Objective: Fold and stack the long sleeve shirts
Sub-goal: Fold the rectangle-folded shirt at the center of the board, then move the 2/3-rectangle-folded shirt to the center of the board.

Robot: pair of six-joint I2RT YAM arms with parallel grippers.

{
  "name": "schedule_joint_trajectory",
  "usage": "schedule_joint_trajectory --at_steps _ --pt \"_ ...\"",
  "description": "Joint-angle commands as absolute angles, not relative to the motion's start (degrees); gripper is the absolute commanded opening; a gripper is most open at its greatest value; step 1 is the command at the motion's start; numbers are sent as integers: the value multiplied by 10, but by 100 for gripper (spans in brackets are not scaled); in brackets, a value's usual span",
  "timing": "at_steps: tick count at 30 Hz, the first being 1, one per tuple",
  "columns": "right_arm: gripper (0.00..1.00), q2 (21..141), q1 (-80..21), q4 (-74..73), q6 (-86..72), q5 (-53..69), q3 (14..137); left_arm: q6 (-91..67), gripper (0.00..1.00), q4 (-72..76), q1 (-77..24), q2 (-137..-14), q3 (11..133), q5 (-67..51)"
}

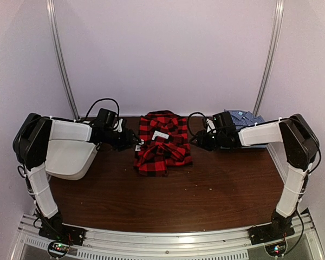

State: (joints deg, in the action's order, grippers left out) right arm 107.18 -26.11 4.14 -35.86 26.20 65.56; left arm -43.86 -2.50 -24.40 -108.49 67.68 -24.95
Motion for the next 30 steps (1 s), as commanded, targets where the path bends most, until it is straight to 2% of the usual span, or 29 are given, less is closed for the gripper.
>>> schedule_joint_trajectory --at_steps 1,11,25,30 --pt "42 1049 -263 32 -325 259 612 -404 55 -39 -236 -1052 640 -244" --pt "35 1077 -285 30 -296 280 615 -398 45 -4 -247 -1051 559 -291" --pt "34 1106 -304 51 -290 292 601 -405 35 34 -272 -1103 567 -303" --pt "30 1109 -308 56 -292 292 597 -411 26 35 -276 -1105 566 -303"
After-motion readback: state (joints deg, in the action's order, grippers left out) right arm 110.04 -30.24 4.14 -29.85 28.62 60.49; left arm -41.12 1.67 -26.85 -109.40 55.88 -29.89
